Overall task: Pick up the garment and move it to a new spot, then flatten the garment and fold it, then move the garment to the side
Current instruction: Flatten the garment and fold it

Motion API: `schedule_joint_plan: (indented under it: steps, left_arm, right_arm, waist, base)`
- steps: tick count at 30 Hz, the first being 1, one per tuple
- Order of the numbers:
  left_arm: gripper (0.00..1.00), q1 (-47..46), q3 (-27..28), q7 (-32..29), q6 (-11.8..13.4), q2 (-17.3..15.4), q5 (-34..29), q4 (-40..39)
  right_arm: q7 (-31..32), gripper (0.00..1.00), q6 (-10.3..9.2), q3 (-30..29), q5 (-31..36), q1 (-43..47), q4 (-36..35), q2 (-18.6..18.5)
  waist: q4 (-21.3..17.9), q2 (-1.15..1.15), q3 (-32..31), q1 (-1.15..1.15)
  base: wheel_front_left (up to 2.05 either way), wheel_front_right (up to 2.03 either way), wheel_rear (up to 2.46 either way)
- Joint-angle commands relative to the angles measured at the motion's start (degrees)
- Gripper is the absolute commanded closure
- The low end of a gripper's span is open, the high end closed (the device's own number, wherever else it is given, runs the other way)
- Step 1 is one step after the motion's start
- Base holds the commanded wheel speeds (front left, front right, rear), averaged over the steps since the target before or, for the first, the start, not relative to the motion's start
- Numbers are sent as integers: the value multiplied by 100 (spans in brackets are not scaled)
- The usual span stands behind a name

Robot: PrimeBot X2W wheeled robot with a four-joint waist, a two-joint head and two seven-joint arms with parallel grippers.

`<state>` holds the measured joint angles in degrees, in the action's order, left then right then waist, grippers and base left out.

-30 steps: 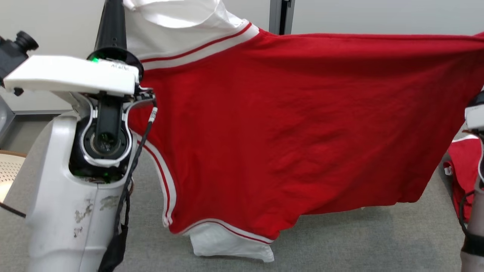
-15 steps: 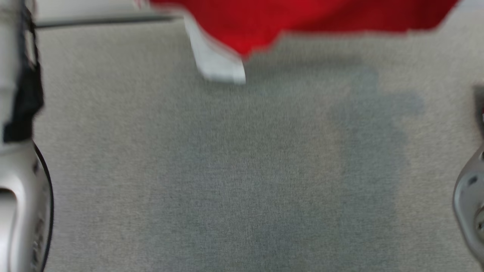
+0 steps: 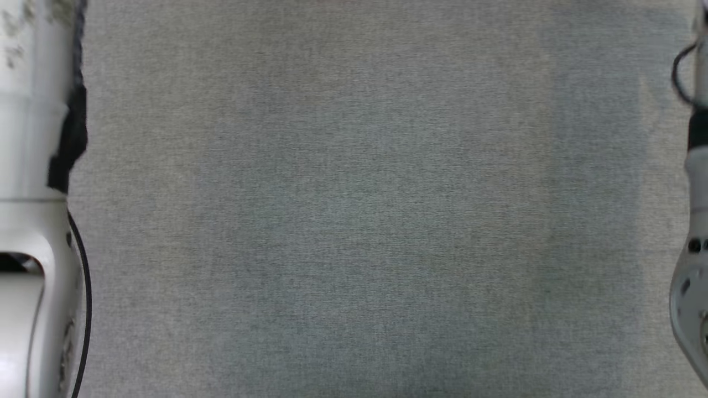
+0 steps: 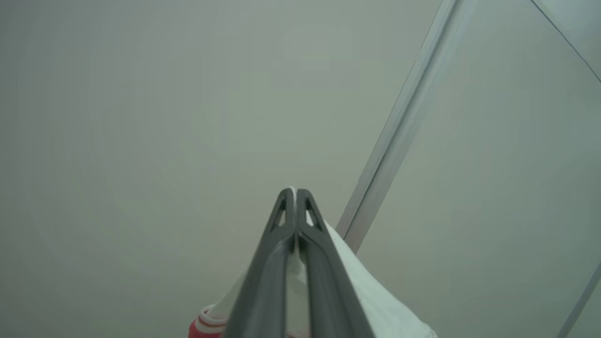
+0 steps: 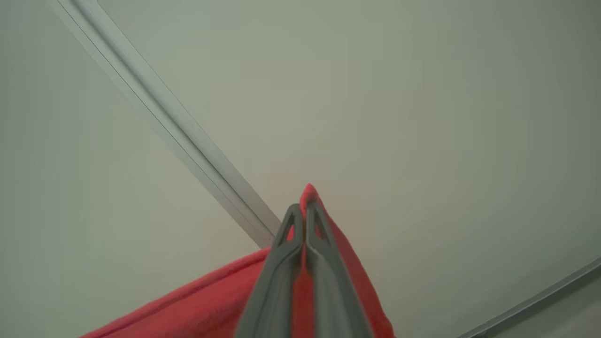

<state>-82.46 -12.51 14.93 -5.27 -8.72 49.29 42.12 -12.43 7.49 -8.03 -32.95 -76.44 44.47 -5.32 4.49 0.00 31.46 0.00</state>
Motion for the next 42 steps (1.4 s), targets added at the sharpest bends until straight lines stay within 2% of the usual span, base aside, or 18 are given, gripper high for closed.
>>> schedule_joint_plan:
  steps: [1, 5, 10, 14, 21, 32, 42]
  left_arm:
    - [100, 60, 4, 27, -38, -41, -95, -1]
    - [100, 775, 130, 28, -175, 42, -558, -63]
    - [100, 1848, 23, 28, -223, 22, -997, -87]
    - [100, 2677, -137, 30, -219, -133, -987, -190]
    - [100, 3979, -910, 30, -221, -646, -974, -42]
    - [100, 4995, -2451, -220, -221, -1382, -670, -7]
    - [100, 5599, -3468, -464, -220, -1895, -262, -399]
  right_arm:
    - [-60, 100, 1, 29, -53, 109, 38, -103]
    - [-169, 100, 1, 403, -492, 809, 233, -257]
    - [-249, 100, 1, 650, -1045, 1636, 406, -383]
    - [-255, 100, 1, 943, -1355, 2164, 432, -477]
    - [-88, 100, 1, 1569, -1869, 3038, 577, -696]
    - [351, 100, 0, 2373, -2121, 3827, 963, -875]
    - [493, 100, 0, 2520, -2618, 4508, 994, -909]
  waist:
    - [49, 0, 19, 0]
    - [136, 0, -138, 0]
    - [163, 0, -529, 0]
    - [141, 0, -901, 0]
    - [129, 0, -1662, 0]
    - [155, 0, -2464, 0]
    - [166, 0, -3011, 0]
  base:
    - [0, 0, 0]
    - [0, 0, 0]
    - [0, 0, 0]
    - [0, 0, 0]
    - [0, 0, 0]
    - [0, 0, 0]
    - [0, 0, 0]
